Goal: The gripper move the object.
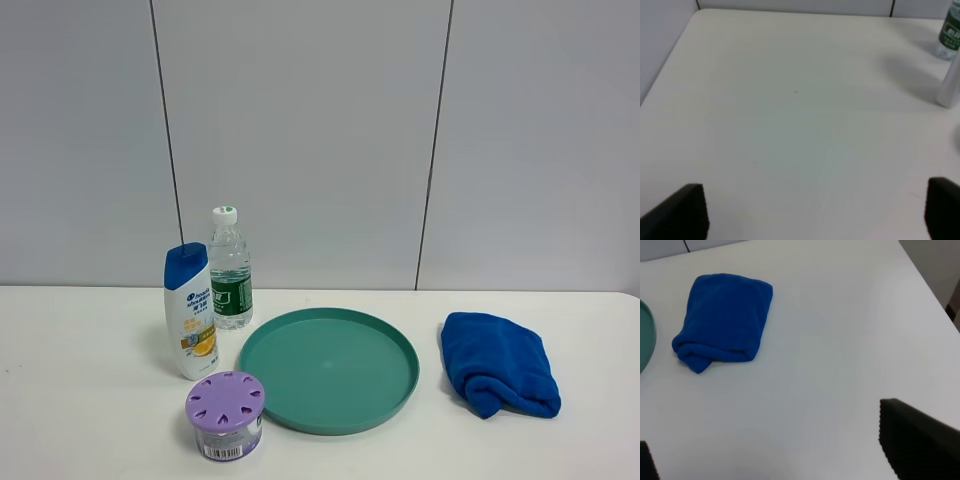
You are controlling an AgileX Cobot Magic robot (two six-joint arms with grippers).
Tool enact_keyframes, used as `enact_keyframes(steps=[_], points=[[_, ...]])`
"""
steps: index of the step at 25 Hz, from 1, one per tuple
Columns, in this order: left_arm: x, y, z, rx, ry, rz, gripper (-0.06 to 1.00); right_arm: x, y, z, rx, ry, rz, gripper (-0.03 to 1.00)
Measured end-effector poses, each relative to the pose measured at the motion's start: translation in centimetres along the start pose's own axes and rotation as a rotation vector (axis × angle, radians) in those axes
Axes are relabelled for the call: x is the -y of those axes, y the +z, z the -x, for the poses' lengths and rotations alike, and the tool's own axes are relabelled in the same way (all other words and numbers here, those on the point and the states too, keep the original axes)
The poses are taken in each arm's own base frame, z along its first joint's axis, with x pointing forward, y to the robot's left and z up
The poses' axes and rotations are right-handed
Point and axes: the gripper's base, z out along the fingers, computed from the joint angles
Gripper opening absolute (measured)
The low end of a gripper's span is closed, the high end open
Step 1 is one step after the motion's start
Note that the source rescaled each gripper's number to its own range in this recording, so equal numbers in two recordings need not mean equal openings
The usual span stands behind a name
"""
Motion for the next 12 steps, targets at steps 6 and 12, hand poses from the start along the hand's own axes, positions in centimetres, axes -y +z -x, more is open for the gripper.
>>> enact_keyframes(steps=[6, 12], points=[[0.0, 0.0, 0.0, 0.0, 0.0, 0.0, 1.0, 0.0, 0.0, 0.03, 0.003, 0.006, 0.0, 0.73], [0.0, 0.0, 0.0, 0.0, 0.0, 0.0, 1.0, 0.0, 0.0, 0.03, 0.003, 0.006, 0.0, 0.73]])
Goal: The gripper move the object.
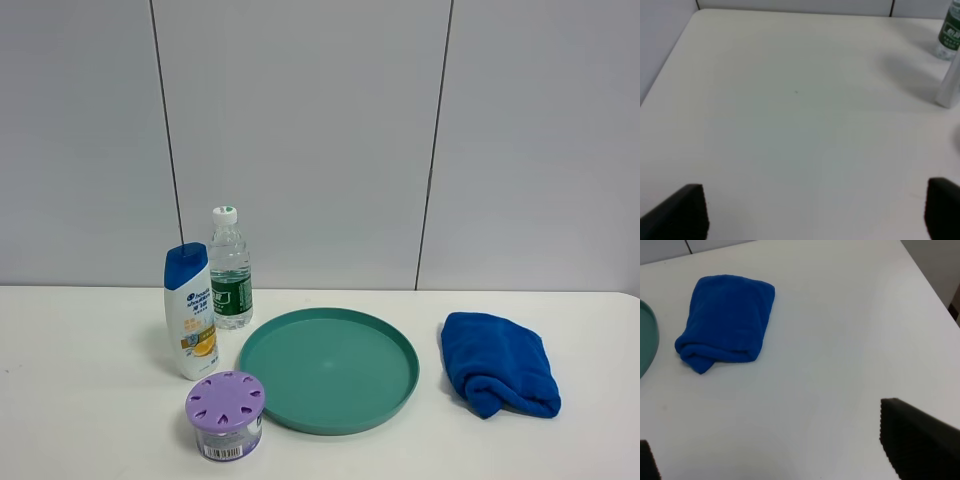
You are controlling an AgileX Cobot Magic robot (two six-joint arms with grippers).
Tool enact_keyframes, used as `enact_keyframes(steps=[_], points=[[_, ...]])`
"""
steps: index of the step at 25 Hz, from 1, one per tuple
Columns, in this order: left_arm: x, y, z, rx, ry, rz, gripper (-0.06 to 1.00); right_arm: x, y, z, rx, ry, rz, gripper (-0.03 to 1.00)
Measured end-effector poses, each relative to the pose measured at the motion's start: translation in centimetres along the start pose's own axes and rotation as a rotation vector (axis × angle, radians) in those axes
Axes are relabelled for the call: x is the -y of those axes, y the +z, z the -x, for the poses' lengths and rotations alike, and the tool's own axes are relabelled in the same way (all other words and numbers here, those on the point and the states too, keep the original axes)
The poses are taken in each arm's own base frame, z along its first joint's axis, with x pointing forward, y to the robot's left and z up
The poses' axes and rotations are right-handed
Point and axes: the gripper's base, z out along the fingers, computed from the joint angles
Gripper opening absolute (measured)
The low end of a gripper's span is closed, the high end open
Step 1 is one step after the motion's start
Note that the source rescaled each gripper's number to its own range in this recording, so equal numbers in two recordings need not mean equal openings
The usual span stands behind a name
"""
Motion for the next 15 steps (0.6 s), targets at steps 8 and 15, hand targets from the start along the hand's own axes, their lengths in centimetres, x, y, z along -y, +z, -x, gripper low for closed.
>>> enact_keyframes(steps=[8, 15], points=[[0.0, 0.0, 0.0, 0.0, 0.0, 0.0, 1.0, 0.0, 0.0, 0.0, 0.0, 0.001, 0.0, 0.73], [0.0, 0.0, 0.0, 0.0, 0.0, 0.0, 1.0, 0.0, 0.0, 0.0, 0.0, 0.001, 0.0, 0.73]])
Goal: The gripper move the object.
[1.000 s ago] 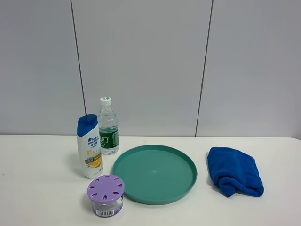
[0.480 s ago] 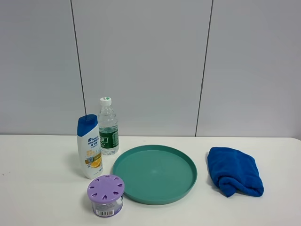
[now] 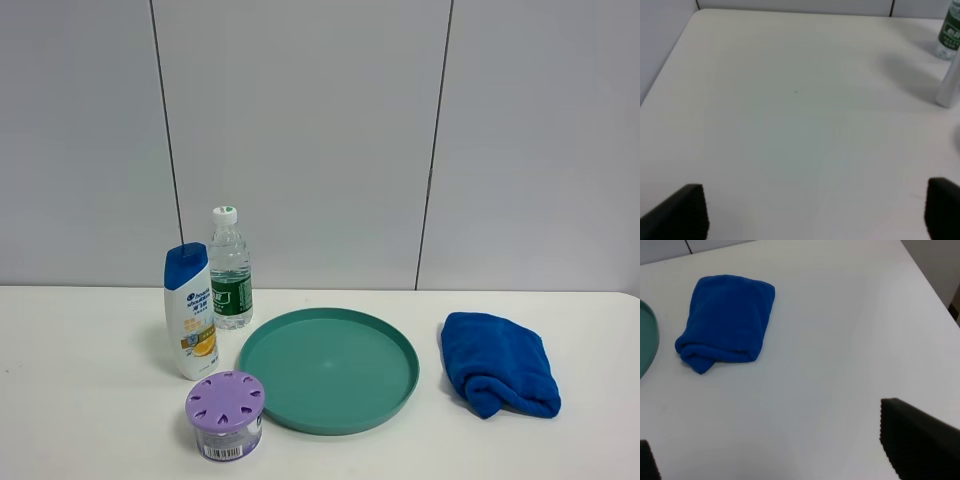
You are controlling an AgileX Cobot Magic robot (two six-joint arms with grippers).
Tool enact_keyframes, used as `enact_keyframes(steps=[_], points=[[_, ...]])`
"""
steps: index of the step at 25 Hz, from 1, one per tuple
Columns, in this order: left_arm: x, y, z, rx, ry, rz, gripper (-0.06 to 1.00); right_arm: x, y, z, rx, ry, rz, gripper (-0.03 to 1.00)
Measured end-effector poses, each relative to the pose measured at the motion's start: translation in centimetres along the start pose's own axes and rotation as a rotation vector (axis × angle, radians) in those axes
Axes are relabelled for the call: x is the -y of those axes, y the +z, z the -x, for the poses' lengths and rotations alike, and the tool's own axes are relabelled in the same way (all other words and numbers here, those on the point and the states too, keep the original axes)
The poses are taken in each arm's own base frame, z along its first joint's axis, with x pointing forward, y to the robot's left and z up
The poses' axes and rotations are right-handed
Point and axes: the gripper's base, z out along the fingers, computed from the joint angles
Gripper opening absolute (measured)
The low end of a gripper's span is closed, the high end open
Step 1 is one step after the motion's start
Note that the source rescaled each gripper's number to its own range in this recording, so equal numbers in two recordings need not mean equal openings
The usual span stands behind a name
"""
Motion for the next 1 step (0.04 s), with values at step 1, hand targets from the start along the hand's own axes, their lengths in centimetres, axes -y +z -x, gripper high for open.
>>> enact_keyframes(steps=[1], points=[[0.0, 0.0, 0.0, 0.0, 0.0, 0.0, 1.0, 0.0, 0.0, 0.0, 0.0, 0.0, 0.0, 0.73]])
